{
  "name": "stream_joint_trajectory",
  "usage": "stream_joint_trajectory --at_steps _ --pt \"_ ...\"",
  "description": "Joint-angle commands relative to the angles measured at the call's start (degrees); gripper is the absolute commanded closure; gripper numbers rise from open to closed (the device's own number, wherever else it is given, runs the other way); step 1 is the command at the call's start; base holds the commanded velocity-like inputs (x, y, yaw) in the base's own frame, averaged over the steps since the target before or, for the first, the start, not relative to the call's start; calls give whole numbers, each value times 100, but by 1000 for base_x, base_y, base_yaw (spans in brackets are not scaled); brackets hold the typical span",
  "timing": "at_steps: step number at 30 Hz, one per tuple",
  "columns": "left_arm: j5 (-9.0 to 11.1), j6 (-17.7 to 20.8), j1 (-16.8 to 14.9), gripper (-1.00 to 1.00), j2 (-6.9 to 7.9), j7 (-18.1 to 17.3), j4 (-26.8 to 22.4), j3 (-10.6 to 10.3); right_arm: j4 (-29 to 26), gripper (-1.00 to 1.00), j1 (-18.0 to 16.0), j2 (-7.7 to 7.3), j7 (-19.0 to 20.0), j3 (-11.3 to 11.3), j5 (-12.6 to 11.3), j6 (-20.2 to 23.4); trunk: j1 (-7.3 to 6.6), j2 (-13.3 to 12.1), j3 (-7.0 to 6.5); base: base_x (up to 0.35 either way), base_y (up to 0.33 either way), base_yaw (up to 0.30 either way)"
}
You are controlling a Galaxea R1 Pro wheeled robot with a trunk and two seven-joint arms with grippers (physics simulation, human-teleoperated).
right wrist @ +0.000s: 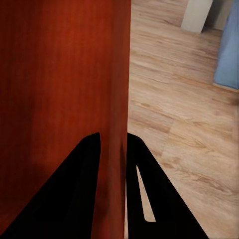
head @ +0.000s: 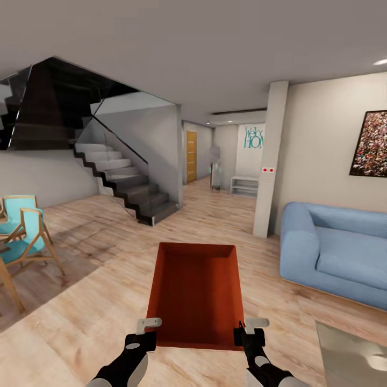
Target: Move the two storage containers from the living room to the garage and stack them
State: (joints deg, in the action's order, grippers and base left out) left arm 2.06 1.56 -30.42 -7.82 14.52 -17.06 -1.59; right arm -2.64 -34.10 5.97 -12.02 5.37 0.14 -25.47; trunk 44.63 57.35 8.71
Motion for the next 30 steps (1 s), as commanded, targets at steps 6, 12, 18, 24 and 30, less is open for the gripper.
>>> stream_joint_trajectory --at_steps 6,12,18,24,30 --pt "146 20 1 100 -1 24 18 -87 -246 100 -9 0 -38 35 10 -37 4 6 9 321 118 -9" --pt "146 20 1 100 -1 24 18 -87 -246 100 -9 -3 -37 35 15 -37 4 6 9 321 118 0" --pt "146 20 1 100 -1 24 18 -87 -246 100 -9 0 -37 42 22 -30 4 6 9 321 109 0" --pt "146 20 1 100 -1 24 18 -87 -246 100 -9 1 -37 41 28 -34 4 6 9 321 97 0" --pt "146 20 1 100 -1 24 18 -87 -246 100 -9 1 -37 39 30 -37 4 6 9 321 89 0"
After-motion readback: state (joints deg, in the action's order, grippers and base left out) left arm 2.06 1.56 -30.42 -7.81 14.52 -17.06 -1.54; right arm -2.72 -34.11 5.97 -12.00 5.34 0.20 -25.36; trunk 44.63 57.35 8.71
